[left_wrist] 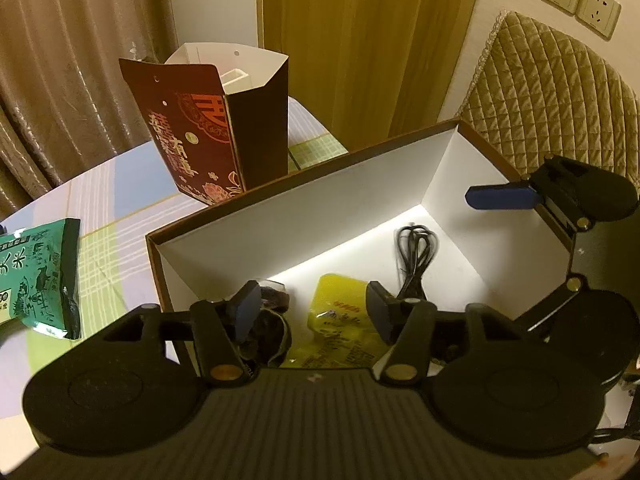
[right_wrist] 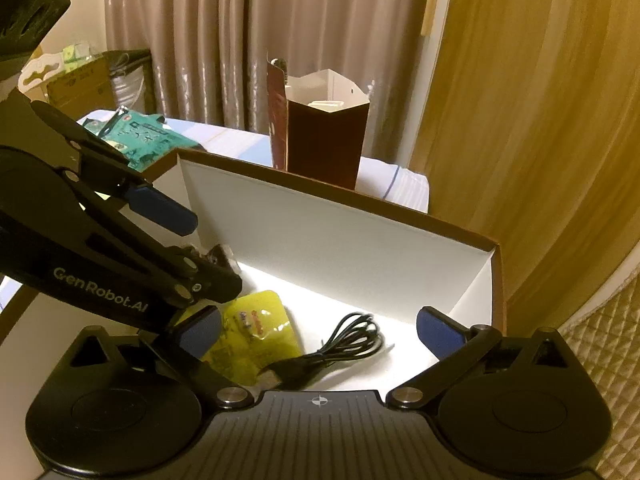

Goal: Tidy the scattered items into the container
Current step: 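Lower both grippers into the box and open them to drop scrunchie and cable, then withdraw both grippers up and out of the box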

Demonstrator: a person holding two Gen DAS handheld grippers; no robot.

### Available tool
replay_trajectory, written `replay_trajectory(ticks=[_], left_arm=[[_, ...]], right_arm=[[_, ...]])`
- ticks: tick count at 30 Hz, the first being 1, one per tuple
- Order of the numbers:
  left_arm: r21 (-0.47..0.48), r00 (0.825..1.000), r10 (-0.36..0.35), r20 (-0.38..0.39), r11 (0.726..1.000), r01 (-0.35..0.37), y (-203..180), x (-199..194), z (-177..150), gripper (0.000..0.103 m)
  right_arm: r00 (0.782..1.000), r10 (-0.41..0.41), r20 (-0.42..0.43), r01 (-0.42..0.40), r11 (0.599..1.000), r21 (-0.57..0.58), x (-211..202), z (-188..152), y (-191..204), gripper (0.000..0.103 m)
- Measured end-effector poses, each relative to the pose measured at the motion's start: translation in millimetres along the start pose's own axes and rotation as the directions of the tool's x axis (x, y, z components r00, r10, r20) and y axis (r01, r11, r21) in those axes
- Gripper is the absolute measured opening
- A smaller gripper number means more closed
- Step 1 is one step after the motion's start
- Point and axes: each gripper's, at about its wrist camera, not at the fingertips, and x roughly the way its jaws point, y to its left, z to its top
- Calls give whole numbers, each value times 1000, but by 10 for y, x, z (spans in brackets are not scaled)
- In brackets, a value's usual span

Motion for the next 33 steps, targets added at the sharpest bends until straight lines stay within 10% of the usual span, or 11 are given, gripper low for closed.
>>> replay_trajectory(ticks=[33], left_arm=[[-34, 985, 70, 157, 997, -65, -271, -1121, -471, 88]], right_arm=[[1000, -21, 17, 15, 960, 281, -1105, -411, 383, 101]])
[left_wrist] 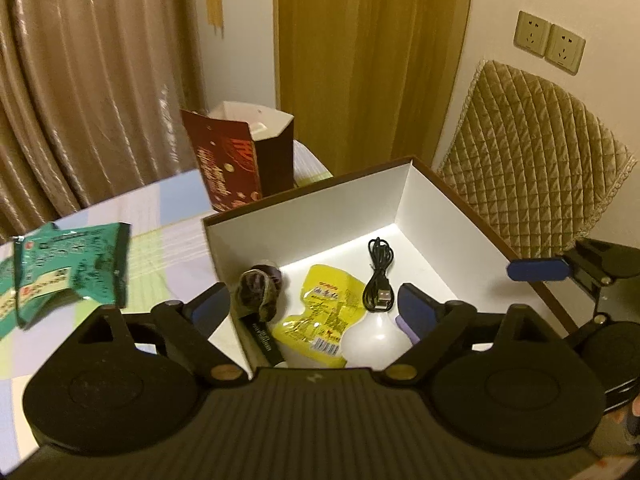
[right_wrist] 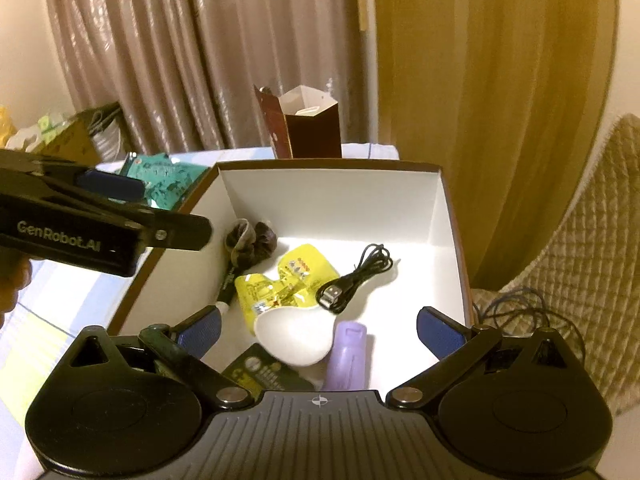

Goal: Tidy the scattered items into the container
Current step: 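Withdraw both grippers up and out of the box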

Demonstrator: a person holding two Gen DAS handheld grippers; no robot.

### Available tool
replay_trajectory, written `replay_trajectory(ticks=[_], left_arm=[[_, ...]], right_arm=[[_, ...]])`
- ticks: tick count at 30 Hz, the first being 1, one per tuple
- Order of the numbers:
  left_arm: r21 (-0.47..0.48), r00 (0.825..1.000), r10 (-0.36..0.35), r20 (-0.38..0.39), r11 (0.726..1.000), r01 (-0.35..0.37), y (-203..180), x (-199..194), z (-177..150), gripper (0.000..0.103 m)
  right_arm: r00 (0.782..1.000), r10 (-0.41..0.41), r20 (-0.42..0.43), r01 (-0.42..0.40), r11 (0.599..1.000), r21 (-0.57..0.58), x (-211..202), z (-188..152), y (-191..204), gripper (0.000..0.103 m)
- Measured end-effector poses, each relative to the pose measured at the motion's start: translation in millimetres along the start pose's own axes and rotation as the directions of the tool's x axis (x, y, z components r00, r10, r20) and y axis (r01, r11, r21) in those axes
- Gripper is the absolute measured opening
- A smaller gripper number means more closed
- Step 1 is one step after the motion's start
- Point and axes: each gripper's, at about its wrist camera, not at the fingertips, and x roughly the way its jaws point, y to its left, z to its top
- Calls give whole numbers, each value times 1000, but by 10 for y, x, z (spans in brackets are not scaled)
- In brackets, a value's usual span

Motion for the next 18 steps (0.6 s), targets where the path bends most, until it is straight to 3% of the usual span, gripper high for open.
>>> replay_trajectory(ticks=[7, 18], left_arm=[[-4, 999, 43, 24, 999, -43, -34, -362, -195, 90], [-34, 998, 42, 41, 999, -41, -103, -965, -518, 90]], right_arm=[[999, -19, 37, 17, 999, 51, -271, -163, 133, 101], [995, -52, 83, 42, 991, 124, -710, -401, 329, 101]])
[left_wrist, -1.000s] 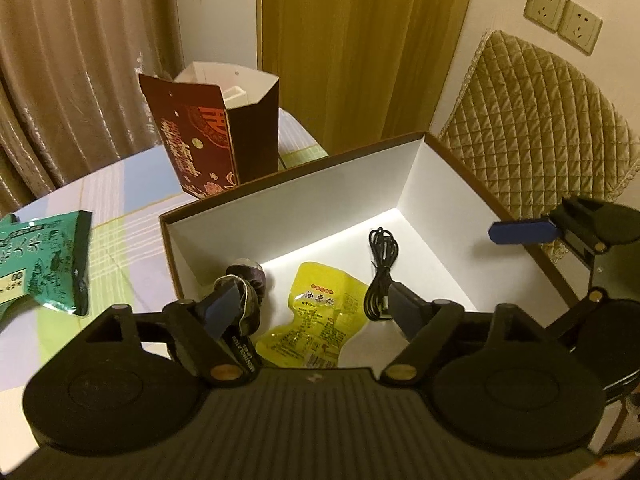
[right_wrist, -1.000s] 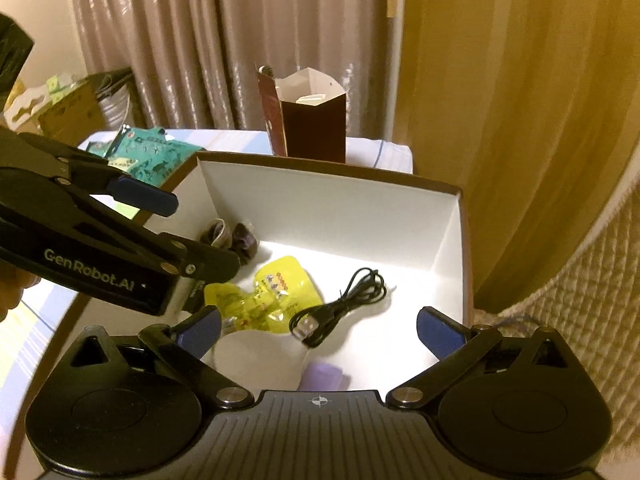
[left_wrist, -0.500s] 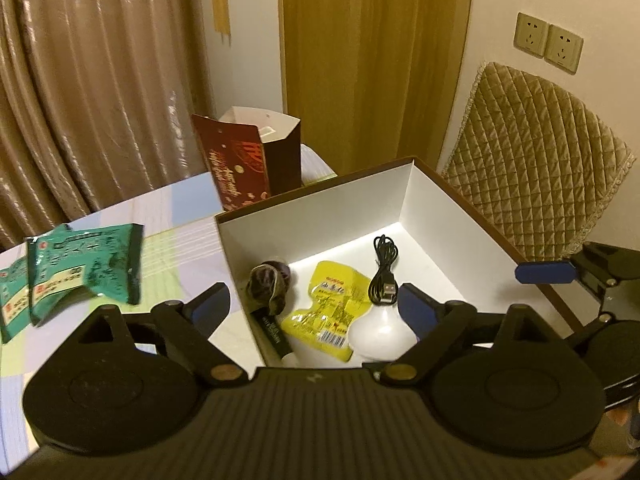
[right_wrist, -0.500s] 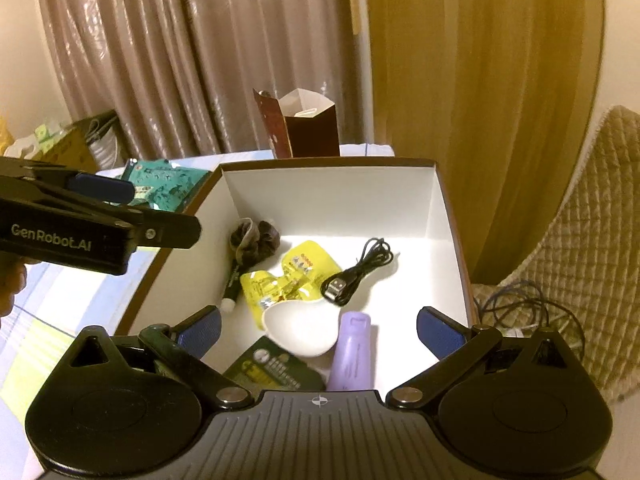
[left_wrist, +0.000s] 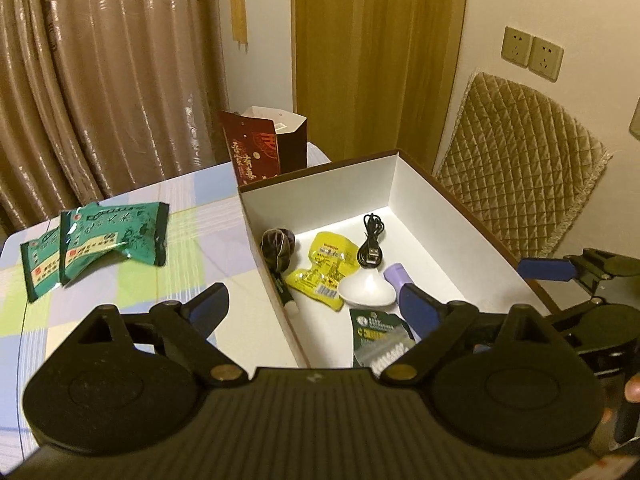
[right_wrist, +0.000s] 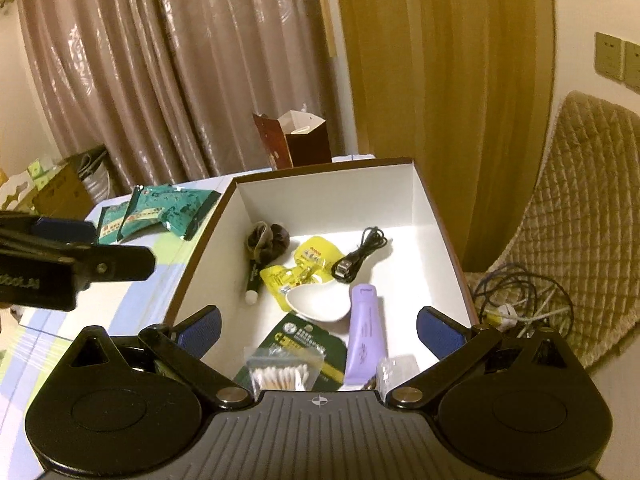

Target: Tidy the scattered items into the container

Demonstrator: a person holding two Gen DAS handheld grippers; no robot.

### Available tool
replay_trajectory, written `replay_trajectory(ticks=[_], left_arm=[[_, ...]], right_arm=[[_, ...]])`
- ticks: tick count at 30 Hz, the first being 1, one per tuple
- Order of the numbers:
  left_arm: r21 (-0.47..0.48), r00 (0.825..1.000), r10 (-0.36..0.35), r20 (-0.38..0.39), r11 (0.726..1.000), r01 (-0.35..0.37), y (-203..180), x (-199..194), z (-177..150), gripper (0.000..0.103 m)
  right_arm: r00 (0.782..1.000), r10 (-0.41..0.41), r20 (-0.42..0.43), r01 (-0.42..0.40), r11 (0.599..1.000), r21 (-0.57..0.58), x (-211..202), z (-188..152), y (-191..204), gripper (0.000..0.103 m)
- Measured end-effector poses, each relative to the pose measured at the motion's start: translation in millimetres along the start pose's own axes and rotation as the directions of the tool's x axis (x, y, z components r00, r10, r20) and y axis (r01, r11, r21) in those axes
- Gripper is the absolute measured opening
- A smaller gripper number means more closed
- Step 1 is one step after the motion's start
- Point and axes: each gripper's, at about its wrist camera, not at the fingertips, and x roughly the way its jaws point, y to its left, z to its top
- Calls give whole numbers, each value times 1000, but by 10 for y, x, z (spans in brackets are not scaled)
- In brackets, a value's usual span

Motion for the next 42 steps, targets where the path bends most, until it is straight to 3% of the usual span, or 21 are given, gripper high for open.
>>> replay_trajectory(ticks=[24, 42], left_arm=[[-75, 998, 64, -5, 995, -64, 33, -896, -721, 92], [-54, 997, 69, -26, 996, -70, -118, -1140, -1028, 96]], right_arm=[[998, 48, 32, -48, 999, 1, -786, -495, 411, 101], [999, 29, 46, -30, 999, 20, -1081, -740, 462, 101]])
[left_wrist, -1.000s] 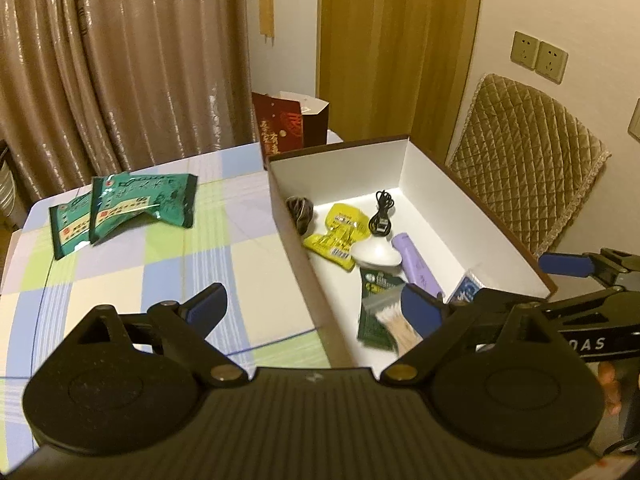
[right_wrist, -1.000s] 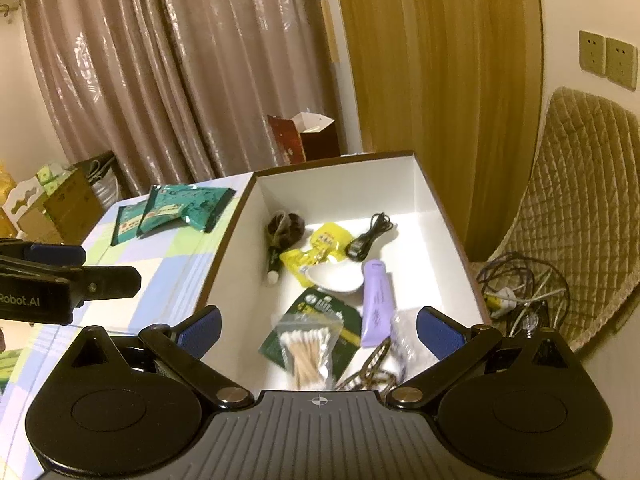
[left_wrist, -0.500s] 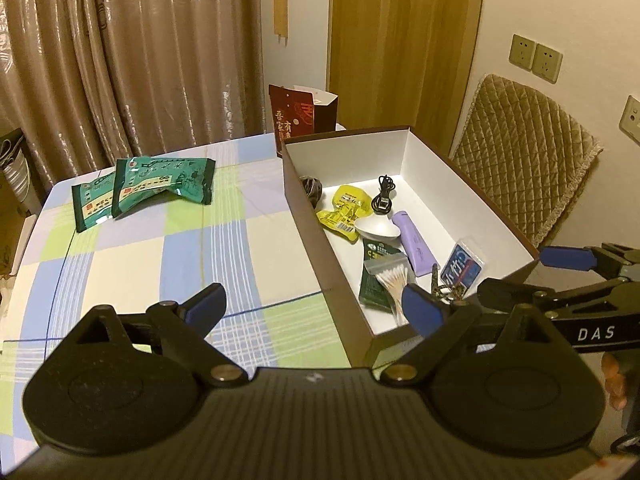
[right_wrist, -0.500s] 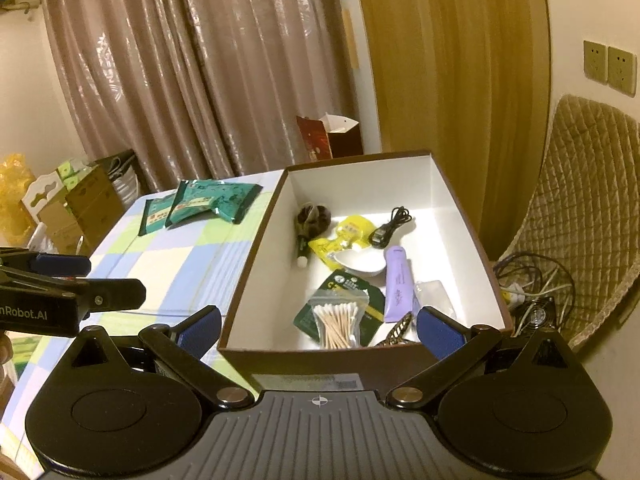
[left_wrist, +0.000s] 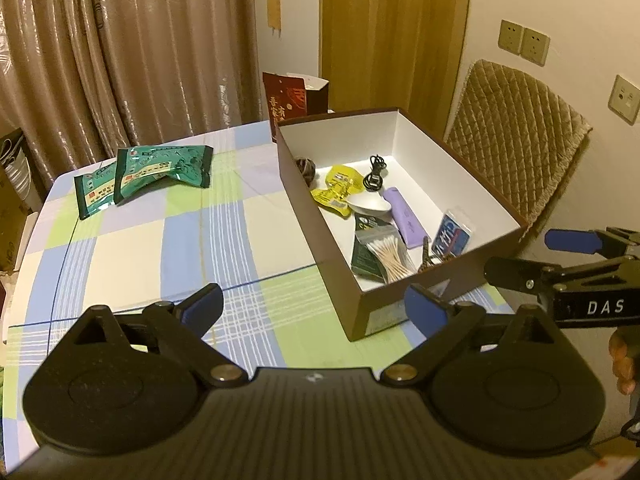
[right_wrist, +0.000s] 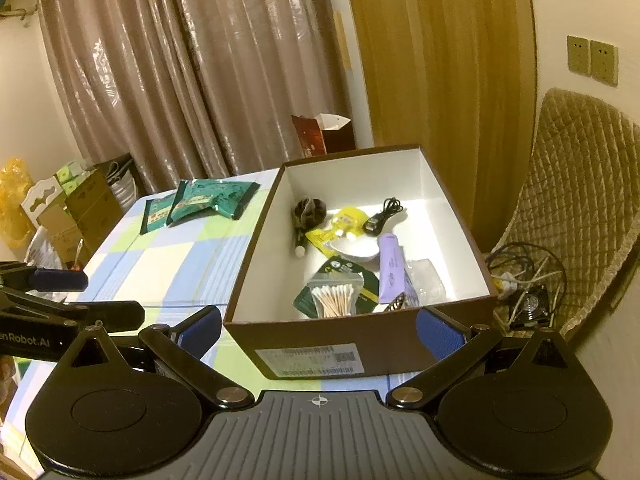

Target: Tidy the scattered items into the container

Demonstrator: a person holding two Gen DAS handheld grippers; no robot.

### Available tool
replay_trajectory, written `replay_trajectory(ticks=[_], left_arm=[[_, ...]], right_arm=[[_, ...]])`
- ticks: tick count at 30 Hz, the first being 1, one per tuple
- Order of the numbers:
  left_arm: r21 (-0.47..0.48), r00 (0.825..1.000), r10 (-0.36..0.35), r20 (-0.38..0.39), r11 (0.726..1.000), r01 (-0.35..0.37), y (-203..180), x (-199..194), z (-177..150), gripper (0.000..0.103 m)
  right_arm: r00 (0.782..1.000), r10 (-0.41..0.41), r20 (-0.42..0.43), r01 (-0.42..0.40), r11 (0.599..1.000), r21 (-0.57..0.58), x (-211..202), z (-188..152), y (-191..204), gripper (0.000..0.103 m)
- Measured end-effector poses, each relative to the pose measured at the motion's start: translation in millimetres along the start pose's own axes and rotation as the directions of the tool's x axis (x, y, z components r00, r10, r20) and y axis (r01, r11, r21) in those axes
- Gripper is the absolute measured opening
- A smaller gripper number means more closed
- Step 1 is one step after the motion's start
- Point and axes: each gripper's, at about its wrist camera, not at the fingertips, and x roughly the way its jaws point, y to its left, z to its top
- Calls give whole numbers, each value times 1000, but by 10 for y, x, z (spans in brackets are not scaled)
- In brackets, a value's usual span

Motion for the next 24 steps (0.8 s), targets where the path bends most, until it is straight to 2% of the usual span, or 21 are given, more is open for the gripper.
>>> replay_trajectory(ticks=[10, 24], left_arm=[[-1, 1000, 0, -5, 1000, 0, -16, -41, -80, 96], [-2, 999, -5, -38, 1000, 5, -12, 13, -155, 96]], right_arm=[[1000, -22, 7, 22, 1000, 6, -103, -101, 23, 101], [999, -38, -24, 38, 999, -8, -63, -191, 53, 101]])
